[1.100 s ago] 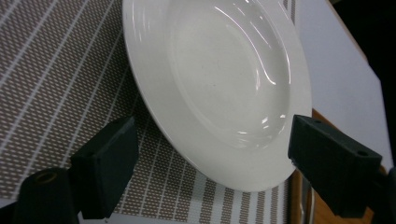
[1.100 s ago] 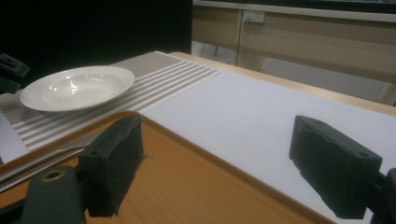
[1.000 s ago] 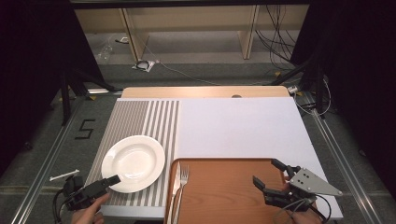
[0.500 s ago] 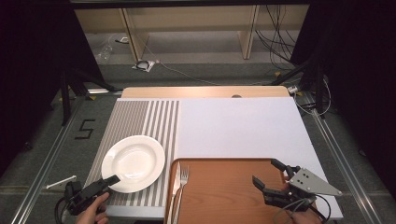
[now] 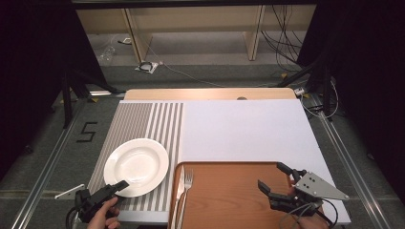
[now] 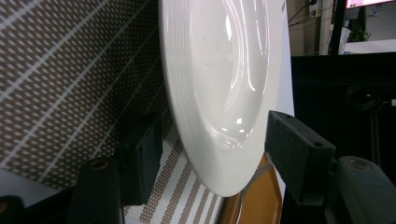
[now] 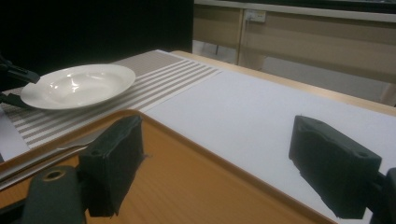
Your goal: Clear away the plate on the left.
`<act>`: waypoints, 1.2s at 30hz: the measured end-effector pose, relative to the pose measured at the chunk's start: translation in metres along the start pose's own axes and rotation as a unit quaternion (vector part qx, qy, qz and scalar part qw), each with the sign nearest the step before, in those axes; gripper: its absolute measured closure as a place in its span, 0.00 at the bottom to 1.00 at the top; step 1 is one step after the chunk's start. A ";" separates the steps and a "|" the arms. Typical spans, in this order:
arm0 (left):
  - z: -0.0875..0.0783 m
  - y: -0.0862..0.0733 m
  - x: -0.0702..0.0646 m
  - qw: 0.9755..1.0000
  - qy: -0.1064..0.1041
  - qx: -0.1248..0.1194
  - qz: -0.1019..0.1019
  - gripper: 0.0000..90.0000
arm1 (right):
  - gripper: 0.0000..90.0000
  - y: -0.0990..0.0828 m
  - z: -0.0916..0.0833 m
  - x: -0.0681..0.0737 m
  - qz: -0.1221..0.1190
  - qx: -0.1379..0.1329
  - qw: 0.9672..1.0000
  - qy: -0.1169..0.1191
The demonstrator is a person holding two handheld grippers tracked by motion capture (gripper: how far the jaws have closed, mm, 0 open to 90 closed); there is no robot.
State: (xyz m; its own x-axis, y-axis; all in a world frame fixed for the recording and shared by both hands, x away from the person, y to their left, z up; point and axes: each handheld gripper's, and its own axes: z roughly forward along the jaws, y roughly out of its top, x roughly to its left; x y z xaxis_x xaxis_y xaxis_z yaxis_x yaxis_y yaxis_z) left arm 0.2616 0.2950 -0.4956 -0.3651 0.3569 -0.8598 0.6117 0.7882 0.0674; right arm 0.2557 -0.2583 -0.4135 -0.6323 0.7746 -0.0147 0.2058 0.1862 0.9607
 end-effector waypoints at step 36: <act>0.019 -0.003 0.002 0.999 0.031 -0.032 -0.019 0.77 | 0.21 0.000 0.002 0.001 -0.001 0.002 1.000 0.004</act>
State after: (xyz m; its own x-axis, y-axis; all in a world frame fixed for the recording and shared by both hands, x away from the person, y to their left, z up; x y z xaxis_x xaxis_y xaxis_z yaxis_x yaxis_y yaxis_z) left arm 0.2718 0.2840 -0.5073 -0.4314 0.3560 -0.8290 0.5511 0.8315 0.0703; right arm 0.2560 -0.2563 -0.4139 -0.6384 0.7695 -0.0141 0.2072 0.1895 0.9598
